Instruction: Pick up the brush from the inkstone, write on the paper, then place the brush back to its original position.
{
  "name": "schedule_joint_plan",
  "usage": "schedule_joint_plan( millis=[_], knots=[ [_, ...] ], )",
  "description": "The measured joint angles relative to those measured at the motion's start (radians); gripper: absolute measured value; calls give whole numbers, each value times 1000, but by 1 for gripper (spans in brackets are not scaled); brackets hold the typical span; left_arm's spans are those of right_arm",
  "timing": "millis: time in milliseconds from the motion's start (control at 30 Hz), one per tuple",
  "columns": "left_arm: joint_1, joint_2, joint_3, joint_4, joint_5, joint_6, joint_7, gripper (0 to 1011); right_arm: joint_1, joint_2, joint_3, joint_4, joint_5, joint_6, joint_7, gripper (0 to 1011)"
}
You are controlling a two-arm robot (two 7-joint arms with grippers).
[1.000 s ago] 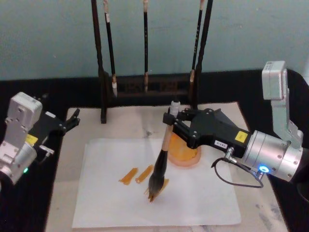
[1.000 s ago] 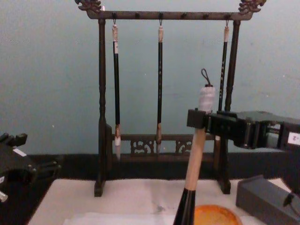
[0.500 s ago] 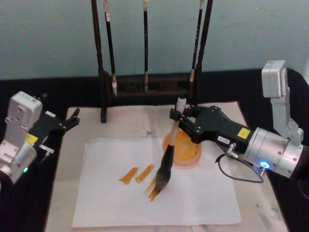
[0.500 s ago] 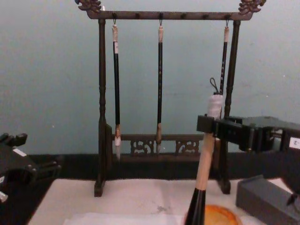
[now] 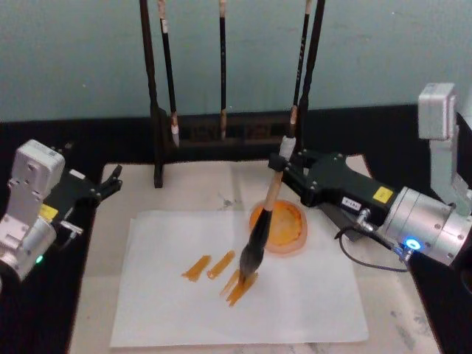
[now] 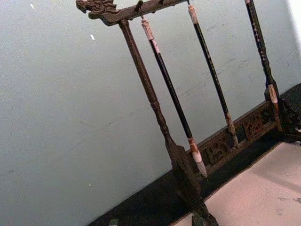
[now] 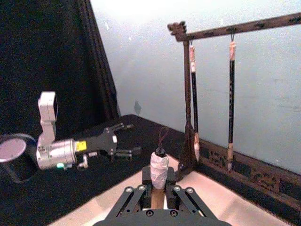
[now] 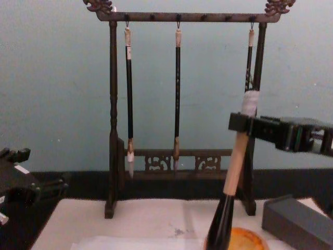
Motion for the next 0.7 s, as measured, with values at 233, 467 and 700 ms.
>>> schedule_joint_plan(
  millis=[233, 467, 700],
  knots=[
    [0, 0, 0, 0, 0, 0, 0, 1010, -13, 2, 26, -23, 60, -1, 1, 171],
    [0, 0, 0, 0, 0, 0, 0, 1010, -17, 7, 32, -35, 98, 1, 0, 171],
    [0, 0, 0, 0, 0, 0, 0, 1010, -13, 12, 23, -34, 115, 0, -6, 171]
  ],
)
